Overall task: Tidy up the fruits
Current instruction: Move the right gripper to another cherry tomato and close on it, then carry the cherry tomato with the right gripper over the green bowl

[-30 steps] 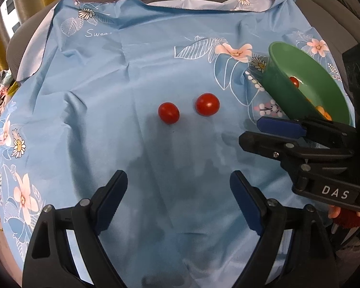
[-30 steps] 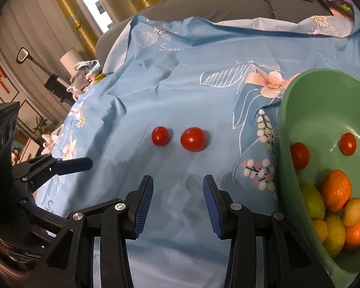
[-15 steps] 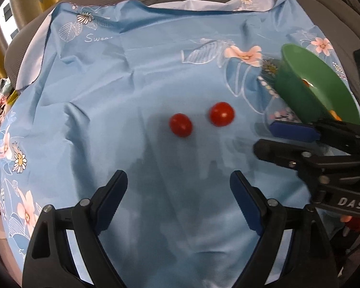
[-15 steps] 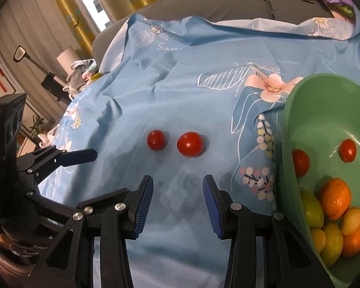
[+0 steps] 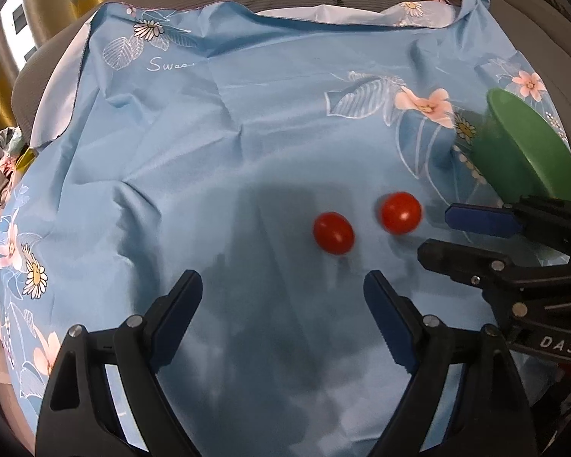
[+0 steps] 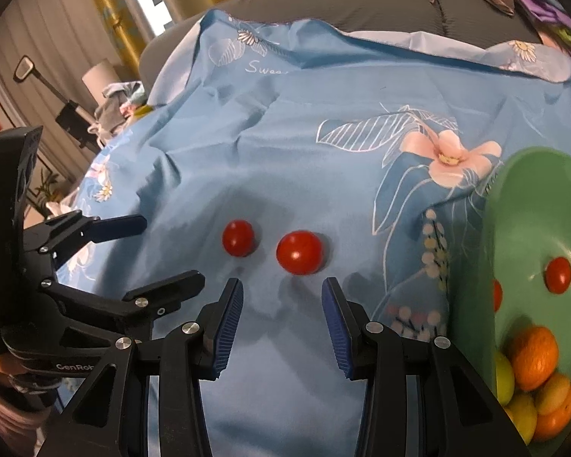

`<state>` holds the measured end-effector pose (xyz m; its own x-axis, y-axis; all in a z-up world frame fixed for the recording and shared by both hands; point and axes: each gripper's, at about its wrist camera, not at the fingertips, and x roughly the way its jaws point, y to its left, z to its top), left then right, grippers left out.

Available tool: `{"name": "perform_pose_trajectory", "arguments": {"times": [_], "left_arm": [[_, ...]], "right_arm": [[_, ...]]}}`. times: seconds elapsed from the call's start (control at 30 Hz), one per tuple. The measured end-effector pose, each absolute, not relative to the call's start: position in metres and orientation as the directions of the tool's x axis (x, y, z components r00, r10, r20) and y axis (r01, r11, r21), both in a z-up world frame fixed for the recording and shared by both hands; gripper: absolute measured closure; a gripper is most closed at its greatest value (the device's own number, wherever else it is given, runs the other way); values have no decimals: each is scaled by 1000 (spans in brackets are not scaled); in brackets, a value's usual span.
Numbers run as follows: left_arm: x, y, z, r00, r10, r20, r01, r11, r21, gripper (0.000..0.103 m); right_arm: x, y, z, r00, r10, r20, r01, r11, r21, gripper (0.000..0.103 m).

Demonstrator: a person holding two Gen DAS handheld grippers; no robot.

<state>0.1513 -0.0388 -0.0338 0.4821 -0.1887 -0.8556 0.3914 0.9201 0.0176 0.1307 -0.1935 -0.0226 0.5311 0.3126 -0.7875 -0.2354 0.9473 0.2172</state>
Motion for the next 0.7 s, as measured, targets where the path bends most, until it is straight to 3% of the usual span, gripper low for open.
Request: {"name": "perform_pose_trajectory", "arguments": {"times": [0.4,0.47,0.7], "left_arm": [[156,-24,-36,474,-253,-844,396,917,-52,17],[157,-27,-35,473,-262,-841,401,914,-59,17],[161,-48,-38,459,-287,-841,441,895,-66,20]], "right_arm": [[166,-176,-40,499,217,-839,-253,962,98,60],[165,-176,-40,512,216,-831,-261,961,88,69],[132,-187,-19,588,209,-782,-254,965,67,69]]}}
